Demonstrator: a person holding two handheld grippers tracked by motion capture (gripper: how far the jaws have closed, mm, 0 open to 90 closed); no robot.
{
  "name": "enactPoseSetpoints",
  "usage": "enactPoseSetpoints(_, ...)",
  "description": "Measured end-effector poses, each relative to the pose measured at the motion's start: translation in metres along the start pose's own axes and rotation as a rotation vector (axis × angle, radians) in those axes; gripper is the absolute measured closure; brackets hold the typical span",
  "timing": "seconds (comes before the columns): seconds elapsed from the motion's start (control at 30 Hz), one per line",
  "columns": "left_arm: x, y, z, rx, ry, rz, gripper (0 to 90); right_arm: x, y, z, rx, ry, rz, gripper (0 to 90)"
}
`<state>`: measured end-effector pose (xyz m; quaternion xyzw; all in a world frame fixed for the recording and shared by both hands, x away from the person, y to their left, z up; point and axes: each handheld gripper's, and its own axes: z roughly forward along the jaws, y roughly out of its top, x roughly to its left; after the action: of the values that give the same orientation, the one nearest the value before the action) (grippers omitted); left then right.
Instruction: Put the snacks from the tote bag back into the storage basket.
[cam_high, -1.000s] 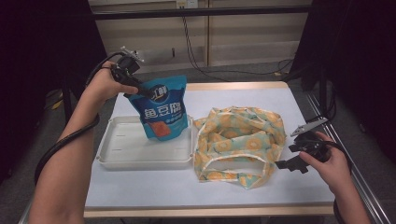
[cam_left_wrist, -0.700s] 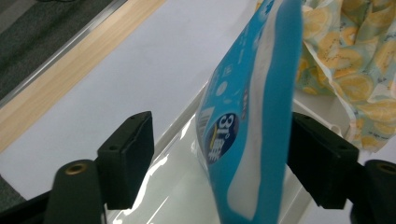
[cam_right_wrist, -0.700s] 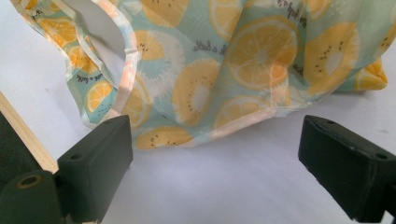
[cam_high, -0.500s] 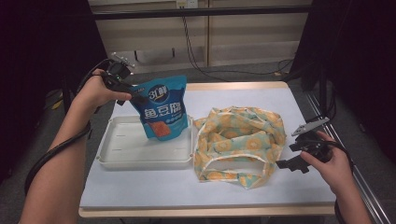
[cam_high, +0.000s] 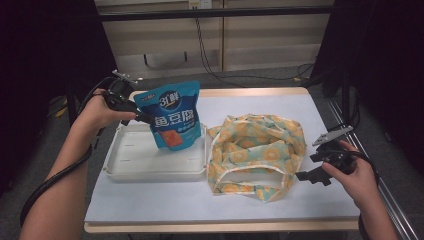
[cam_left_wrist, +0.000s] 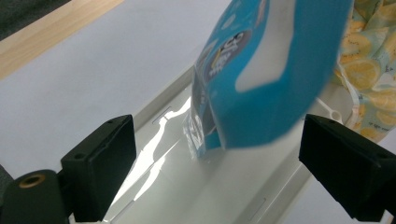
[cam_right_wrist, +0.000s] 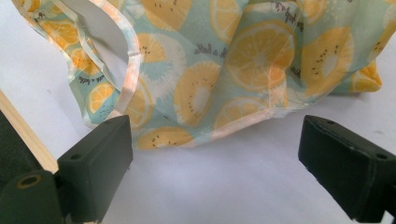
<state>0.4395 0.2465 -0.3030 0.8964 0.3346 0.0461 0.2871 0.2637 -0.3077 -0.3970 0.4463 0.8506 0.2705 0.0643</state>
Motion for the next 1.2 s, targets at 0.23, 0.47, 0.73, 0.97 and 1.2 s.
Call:
enactPoseSetpoints(0.23, -0.005, -0.015, 0.002, -0.016, -0.005, -0.001, 10.0, 0.000, 0.000, -0.002, -0.007, 0.001, -0.006, 9.8)
enactPoseSetpoints(0.47, -0.008, -0.024, 0.009, -0.023, -0.020, -0.012, 9.5, 0.000, 0.000, -0.003, -0.012, 0.000, -0.005, 9.8)
enactPoseSetpoints(0.73, -0.013, -0.033, 0.017, -0.041, -0.042, -0.009, 9.2, -0.001, -0.004, -0.005, -0.010, -0.005, 0.001, 9.8)
enactPoseSetpoints(0.97, -0.017, -0.041, 0.020, -0.041, -0.051, 0.011, 8.8, -0.003, -0.008, -0.008, -0.016, -0.004, 0.009, 9.8)
enactPoseSetpoints(1.2, -0.020, -0.050, 0.021, -0.056, -0.050, -0.009, 8.8, -0.002, -0.010, -0.008, -0.008, -0.003, 0.008, 9.8)
